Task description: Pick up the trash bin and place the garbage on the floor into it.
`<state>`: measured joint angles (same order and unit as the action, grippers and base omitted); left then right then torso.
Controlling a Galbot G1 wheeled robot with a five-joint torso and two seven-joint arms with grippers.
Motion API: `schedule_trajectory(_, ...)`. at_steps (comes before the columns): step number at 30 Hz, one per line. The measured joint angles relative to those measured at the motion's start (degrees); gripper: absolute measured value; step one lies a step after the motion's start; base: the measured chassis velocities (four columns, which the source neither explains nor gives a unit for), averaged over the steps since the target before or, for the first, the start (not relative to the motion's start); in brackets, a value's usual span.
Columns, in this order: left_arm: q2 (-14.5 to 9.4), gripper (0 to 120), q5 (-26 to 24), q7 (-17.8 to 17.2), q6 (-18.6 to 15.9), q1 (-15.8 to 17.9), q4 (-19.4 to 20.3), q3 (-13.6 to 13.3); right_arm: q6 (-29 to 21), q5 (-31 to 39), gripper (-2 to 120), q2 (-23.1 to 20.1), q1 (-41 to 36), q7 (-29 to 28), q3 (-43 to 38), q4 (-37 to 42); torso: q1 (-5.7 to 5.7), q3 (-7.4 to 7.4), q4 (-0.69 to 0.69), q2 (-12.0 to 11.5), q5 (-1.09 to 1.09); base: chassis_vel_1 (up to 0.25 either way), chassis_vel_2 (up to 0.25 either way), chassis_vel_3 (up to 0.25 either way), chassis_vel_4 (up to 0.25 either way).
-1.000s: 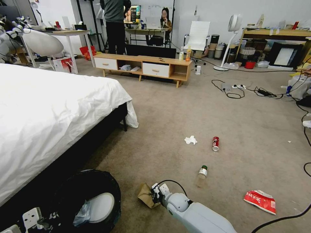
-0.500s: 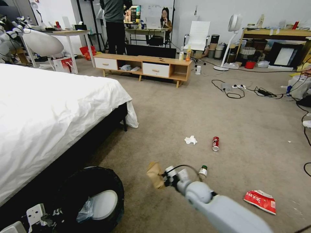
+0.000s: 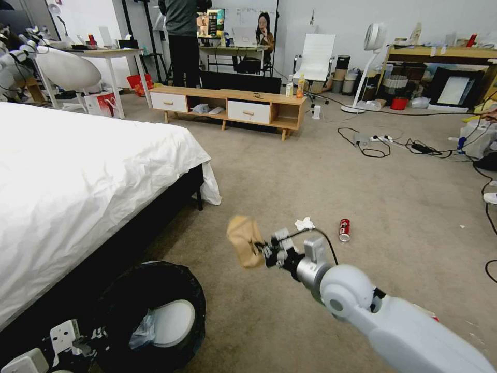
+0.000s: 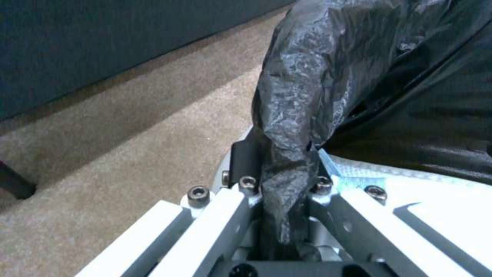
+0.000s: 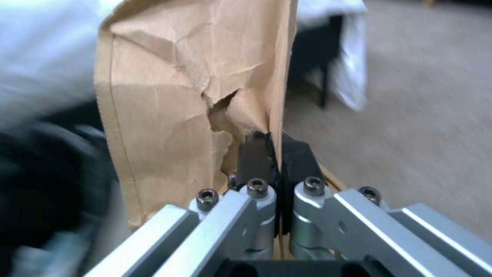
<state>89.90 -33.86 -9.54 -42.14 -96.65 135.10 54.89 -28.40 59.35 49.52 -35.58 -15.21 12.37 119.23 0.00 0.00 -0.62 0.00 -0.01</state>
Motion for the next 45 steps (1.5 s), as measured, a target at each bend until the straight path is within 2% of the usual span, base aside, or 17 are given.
schedule_trajectory(2, 0.0, 2, 0.0, 0.0, 0.0, -0.1, 0.2, -0.4, -0.5, 3.6, 0, 0.7, 1.7, -1.0, 0.3, 4.8, 0.00, 0.00, -0.01, 0.0, -0.01, 0.000, 0.000, 0.000, 0.000)
schedule_trajectory(5, 0.0, 2, 0.1, 0.0, 0.0, -0.2, 0.4, -0.7, -0.8, 6.4, 0, 1.6, 2.8, -1.4, 1.1, 6.7, 0.00, 0.00, 0.00, 0.0, 0.01, 0.000, 0.000, 0.000, 0.000)
schedule_trajectory(10, -0.1, 2, 0.3, -0.1, 0.0, -0.3, 0.7, -1.1, -1.2, 10.2, 0, 2.9, 4.9, -1.4, 3.7, 8.1, 0.00, 0.00, -0.01, 0.0, 0.01, 0.000, 0.000, 0.000, 0.000)
schedule_trajectory(13, 0.0, 2, 0.4, -0.1, 0.0, -0.3, 0.7, -1.6, -1.5, 13.1, 0, 4.0, 7.4, -1.5, 7.9, 8.4, 0.00, 0.00, 0.00, 0.0, 0.00, 0.000, 0.000, 0.000, 0.000)
schedule_trajectory(22, 0.2, 2, 0.6, -0.2, 0.0, -0.1, 0.7, -1.9, -2.5, 14.0, 0, 5.5, 10.1, -2.0, 14.4, 6.4, 0.00, 0.00, -0.01, 0.0, 0.00, 0.000, 0.000, 0.000, 0.000)
schedule_trajectory(29, 0.5, 2, 0.7, -0.2, 0.0, 0.0, 0.7, -2.0, -4.9, 14.7, 0, 7.5, 11.8, -4.9, 20.4, 3.7, 0.00, 0.00, -0.01, 0.0, 0.00, 0.000, 0.000, 0.000, 0.000)
schedule_trajectory(45, 1.1, 2, 1.1, -0.1, 0.0, 0.0, 0.6, -2.5, -6.5, 12.4, 0, 8.8, 10.7, -6.5, 23.8, -1.2, 0.00, 0.00, -0.01, 0.0, 0.01, 0.000, 0.000, 0.000, 0.000)
